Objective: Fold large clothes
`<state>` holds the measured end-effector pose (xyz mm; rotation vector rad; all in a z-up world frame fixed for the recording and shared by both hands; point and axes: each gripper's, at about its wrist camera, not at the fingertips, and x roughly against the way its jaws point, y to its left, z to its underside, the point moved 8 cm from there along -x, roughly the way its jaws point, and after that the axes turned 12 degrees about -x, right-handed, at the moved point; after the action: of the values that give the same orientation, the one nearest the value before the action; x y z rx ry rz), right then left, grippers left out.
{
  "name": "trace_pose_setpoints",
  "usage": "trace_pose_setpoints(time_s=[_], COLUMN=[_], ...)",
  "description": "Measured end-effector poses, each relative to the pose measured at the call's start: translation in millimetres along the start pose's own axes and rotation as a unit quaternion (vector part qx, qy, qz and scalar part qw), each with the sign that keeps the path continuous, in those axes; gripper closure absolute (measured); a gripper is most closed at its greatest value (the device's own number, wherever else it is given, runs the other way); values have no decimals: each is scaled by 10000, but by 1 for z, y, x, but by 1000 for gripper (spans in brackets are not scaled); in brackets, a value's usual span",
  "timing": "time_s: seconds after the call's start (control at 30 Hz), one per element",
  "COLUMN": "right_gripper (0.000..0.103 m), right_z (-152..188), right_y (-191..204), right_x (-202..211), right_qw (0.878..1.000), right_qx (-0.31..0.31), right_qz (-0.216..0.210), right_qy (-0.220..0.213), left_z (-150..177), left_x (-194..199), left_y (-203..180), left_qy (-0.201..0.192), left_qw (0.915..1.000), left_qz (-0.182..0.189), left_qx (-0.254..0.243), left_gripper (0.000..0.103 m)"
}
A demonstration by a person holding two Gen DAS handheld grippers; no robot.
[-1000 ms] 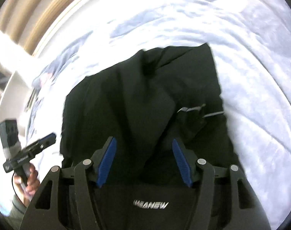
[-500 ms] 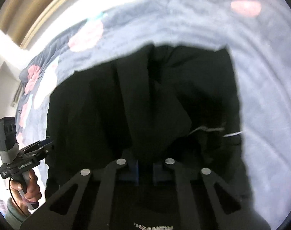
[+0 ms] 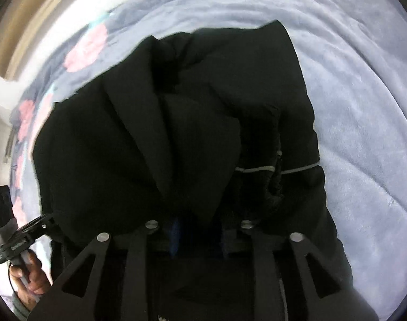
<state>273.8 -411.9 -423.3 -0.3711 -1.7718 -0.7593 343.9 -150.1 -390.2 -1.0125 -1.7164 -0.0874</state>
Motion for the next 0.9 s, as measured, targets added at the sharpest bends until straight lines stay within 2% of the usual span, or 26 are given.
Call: trace_pose_setpoints(time_s=[0.03,0.1,0.17,0.2,0.23,0.27,0.33,0.4,0.43,0.5,0.6,0.67,0.8,0.9], right_gripper=[64,58,51,51,51,51,51,51,51,51,51,52,51,51], right_z=[3,7,14,22,27,31,42,45,45,46,46,44,49,57], right_y=[0,2,8,17,25,30,51,71,74,76,58,53,62,64], right_x=[6,26,45,58,65,68,67,50,41,16,-24,-33,-34,-14], right_qw=[10000,9993,9974,9965,9961,9958,9942,9908,9896,9900,9938,9959,9938,9971], right_qx=[64,273,501,619,672,704,930,1221,1292,1314,1049,871,999,698], right_qz=[67,252,412,313,212,149,0,92,192,286,363,244,487,310], right_qy=[9,-103,-327,-457,-531,-559,-542,-583,-597,-436,-15,24,-54,24], left_z=[-2,-5,-13,-18,-23,-29,-40,-47,-48,-41,-24,-21,-21,-25], left_x=[7,21,37,45,54,59,62,50,39,6,-17,-24,-27,-19], left_y=[-5,-13,-28,-35,-48,-59,-81,-90,-88,-69,-48,-40,-43,-56], left_qy=[16,4,-28,-90,-213,-337,-596,-659,-538,-107,13,72,169,261], left_qw=[9996,9979,9910,9863,9806,9779,9773,9777,9763,9677,9711,9705,9649,9602], left_qz=[-193,-474,-989,-1197,-1373,-1387,-1162,-1057,-1183,-1688,-1525,-1473,-1685,-1833], left_qx=[-194,-447,-898,-1135,-1382,-1525,-1666,-1692,-1731,-1868,-1834,-1908,-2006,-2093], left_gripper=[65,63,59,51,48,48,45,43,43,43,43,43,43,43])
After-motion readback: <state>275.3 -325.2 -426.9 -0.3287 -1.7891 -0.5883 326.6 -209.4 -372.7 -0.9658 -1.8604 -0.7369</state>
